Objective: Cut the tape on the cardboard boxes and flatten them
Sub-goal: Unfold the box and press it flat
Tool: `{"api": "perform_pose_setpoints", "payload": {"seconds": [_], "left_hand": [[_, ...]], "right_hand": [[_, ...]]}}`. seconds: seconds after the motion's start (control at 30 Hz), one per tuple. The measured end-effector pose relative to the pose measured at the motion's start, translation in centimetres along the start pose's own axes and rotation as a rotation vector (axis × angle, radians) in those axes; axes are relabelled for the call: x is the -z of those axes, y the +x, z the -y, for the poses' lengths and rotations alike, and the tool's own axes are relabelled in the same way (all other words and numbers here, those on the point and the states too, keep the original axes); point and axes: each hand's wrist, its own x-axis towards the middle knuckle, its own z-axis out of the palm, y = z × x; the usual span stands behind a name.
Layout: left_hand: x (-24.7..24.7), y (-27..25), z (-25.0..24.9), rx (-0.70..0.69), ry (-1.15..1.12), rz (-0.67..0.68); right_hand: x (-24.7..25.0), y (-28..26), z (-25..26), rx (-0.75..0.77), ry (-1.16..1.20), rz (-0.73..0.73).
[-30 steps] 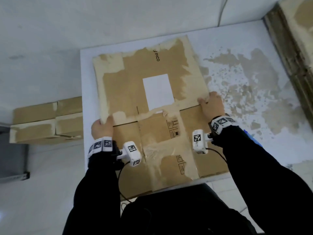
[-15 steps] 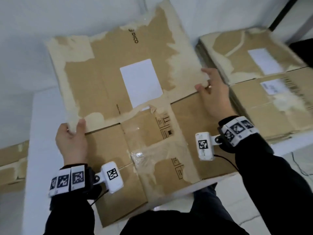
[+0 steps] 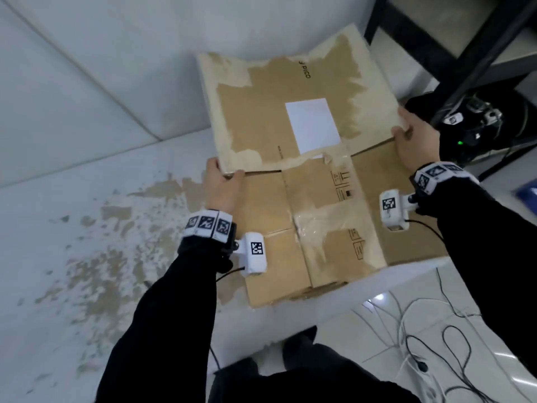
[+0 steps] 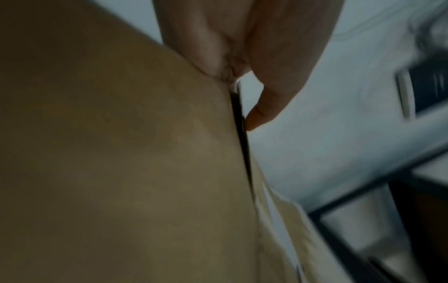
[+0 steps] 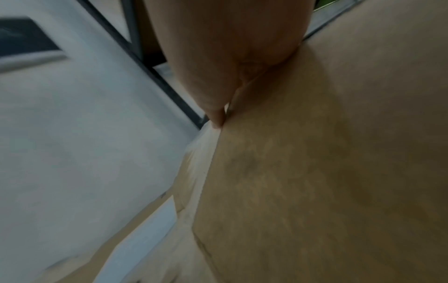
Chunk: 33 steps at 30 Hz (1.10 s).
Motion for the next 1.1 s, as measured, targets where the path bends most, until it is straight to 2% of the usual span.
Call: {"api": "perform_pose_setpoints", "payload": {"seconds": [0.13, 0.23, 0.3, 0.37, 0.4, 0.53, 0.7, 0.83, 0.93, 1.0, 1.1], "left_hand": [[-5.0, 0.8, -0.1, 0.073, 0.047, 0.01], [-6.8, 1.9, 1.7, 0.159, 0.035, -0.021], [-7.4, 2.2, 2.2, 0.221, 0.126, -0.015], [-7.8, 2.0, 2.2, 0.287, 0.231, 0.073], [-7.9, 1.8, 2.2, 0.315, 0.237, 0.144], [-8.9, 1.3, 2.2, 0.354, 0.262, 0.312], [-8.8, 1.6, 2.5, 0.339, 0.363, 0.29], [-7.5, 0.0, 4.3, 0.267, 0.368, 0.219], [-5.8, -2.5, 6.2, 0.265, 0.318, 0.239], [-4.2, -5.2, 7.8, 0.304, 0.265, 0.253], [-1.6, -10.2, 10.2, 0.316, 0.15, 0.196]], "right_hand": [[-0.9, 2.0, -3.4, -0.081, -0.194, 0.199], [-2.1, 0.1, -3.6, -0.051, -0.218, 0.306], [-3.9, -1.7, -2.8, -0.036, -0.238, 0.469], [-6.0, -3.3, -2.4, -0.081, -0.263, 0.642], [-6.7, -3.7, -2.5, -0.108, -0.283, 0.684], [-7.2, -3.3, -4.1, -0.119, -0.289, 0.657], [-7.7, -3.1, -4.2, -0.124, -0.345, 0.688], [-7.9, -3.5, -3.8, -0.12, -0.349, 0.648], [-8.1, -4.1, -3.4, -0.087, -0.296, 0.573], [-8.5, -5.1, -2.9, -0.002, -0.218, 0.488], [-9.8, -8.5, -0.9, 0.261, -0.125, 0.361]]}}
